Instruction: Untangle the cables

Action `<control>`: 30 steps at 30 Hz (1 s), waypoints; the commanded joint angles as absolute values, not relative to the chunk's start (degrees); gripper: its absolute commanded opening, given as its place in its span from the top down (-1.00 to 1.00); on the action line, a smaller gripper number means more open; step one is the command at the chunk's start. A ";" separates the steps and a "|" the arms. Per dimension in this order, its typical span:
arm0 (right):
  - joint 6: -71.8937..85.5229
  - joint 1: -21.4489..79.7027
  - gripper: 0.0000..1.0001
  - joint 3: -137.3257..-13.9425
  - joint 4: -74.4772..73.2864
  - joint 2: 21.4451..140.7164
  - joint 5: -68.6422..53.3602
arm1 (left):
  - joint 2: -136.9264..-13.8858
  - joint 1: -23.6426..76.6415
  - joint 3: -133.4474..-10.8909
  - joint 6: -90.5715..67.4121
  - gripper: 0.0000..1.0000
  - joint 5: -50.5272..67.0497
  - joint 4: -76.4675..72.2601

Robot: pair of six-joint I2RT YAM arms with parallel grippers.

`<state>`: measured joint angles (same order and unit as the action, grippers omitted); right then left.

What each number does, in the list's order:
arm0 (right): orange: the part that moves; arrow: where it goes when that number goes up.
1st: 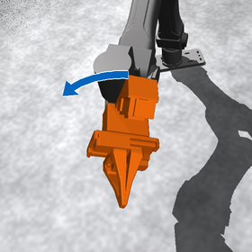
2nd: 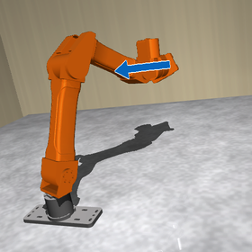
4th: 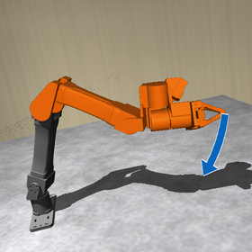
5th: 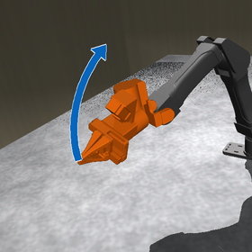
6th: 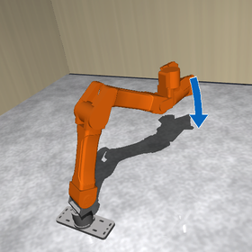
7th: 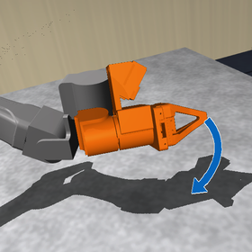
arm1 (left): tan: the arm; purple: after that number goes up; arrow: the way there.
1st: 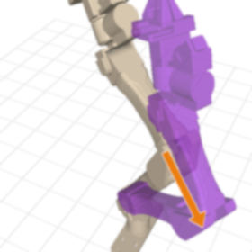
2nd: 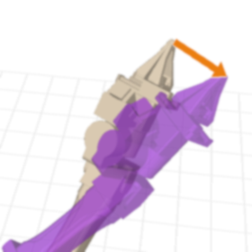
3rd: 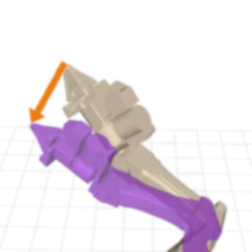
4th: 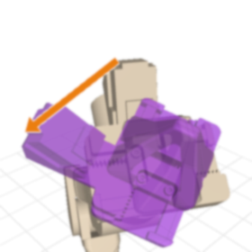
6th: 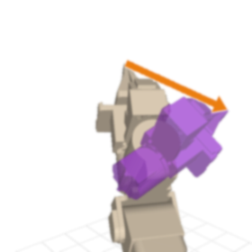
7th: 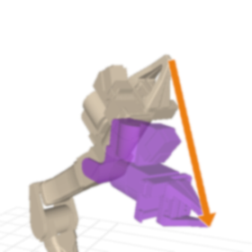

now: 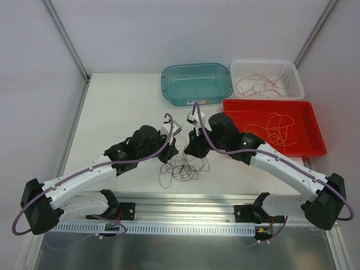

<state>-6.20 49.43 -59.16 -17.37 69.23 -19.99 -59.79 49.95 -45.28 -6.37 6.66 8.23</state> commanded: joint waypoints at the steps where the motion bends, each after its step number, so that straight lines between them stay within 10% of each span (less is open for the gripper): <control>1: -6.42 48.96 0.75 -56.87 -16.79 70.48 -15.57 | -56.43 50.27 -48.34 -7.20 1.00 0.38 6.76; 9: -0.27 45.44 0.06 -50.45 -10.82 73.65 -12.57 | -49.05 47.11 -56.24 -12.83 1.00 -12.91 15.28; 30: 3.87 50.00 -0.49 -47.28 4.22 75.15 -15.03 | -51.15 46.67 -75.66 -15.91 1.00 -15.91 26.45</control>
